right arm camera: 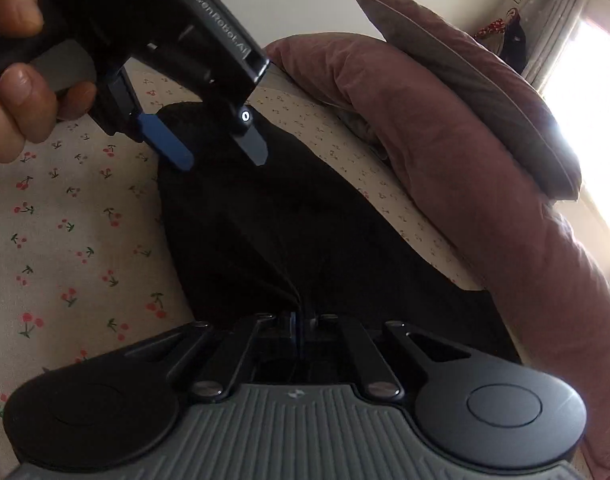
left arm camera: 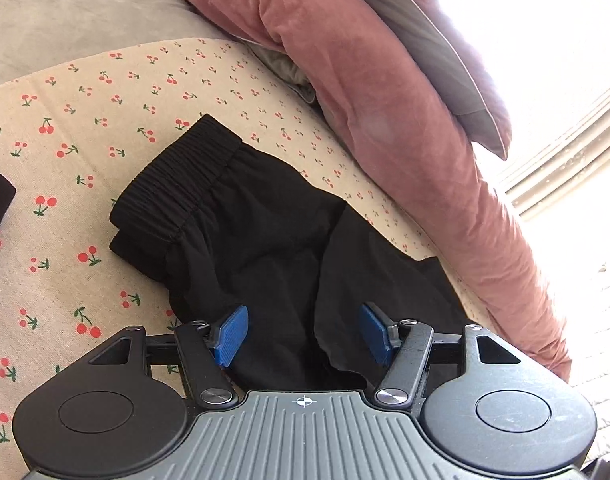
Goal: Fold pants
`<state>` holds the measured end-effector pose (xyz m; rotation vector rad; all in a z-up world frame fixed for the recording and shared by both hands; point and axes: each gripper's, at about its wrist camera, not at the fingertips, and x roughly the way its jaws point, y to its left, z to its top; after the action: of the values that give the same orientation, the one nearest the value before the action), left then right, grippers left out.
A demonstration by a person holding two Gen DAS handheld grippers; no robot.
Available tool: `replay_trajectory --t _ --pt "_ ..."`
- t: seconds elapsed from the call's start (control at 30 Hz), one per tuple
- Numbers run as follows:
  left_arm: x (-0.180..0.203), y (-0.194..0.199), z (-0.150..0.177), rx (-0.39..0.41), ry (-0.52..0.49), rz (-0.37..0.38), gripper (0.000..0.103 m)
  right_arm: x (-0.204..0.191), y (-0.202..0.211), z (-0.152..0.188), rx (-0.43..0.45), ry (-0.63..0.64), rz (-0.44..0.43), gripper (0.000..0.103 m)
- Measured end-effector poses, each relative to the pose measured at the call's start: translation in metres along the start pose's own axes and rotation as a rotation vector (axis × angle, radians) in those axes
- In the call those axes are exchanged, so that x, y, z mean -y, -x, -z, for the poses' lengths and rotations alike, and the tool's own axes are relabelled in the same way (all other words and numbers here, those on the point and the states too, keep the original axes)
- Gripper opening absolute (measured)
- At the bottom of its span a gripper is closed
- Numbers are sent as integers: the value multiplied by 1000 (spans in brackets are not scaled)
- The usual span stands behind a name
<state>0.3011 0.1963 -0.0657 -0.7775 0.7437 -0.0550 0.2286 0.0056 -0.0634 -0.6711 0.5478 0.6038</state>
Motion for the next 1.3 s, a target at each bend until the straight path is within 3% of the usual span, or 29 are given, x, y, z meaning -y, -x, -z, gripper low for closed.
replay_trajectory --t 0.1,0.17,0.23,0.43,0.47,0.5,0.57,0.77,0.87,1.03,1.17,1.3 --pt "-5 -1 -2 -17 41 33 62 2 -2 8 -32 -48 35 5" --pt "-4 -2 -2 -24 50 43 61 4 2 10 -29 -54 54 21" --pt "-3 -1 -1 -27 52 56 61 3 5 8 -18 -60 70 23" --pt "-6 -9 1 -85 92 115 61 -14 -7 -16 8 32 29 23" --pt "-7 -9 1 -86 93 108 61 -16 -9 -19 2 33 19 17" --pt "-9 -8 -1 -81 99 107 61 -17 -14 -22 -19 17 21 4" --pt "-16 -2 -7 -68 134 125 61 -12 -19 -29 -13 -60 53 0" --pt "-39 25 -30 29 228 156 61 18 3 -49 215 -399 108 0" --pt "-48 26 -34 38 255 146 61 15 11 -59 322 -447 90 0" --pt "-59 32 -43 75 259 99 58 -29 -14 -80 263 -275 20 0" --pt "-66 41 -49 123 257 52 58 -45 -38 -85 210 -256 -7 0" --pt "-66 41 -50 109 242 70 58 -49 -41 -85 193 -263 -47 0"
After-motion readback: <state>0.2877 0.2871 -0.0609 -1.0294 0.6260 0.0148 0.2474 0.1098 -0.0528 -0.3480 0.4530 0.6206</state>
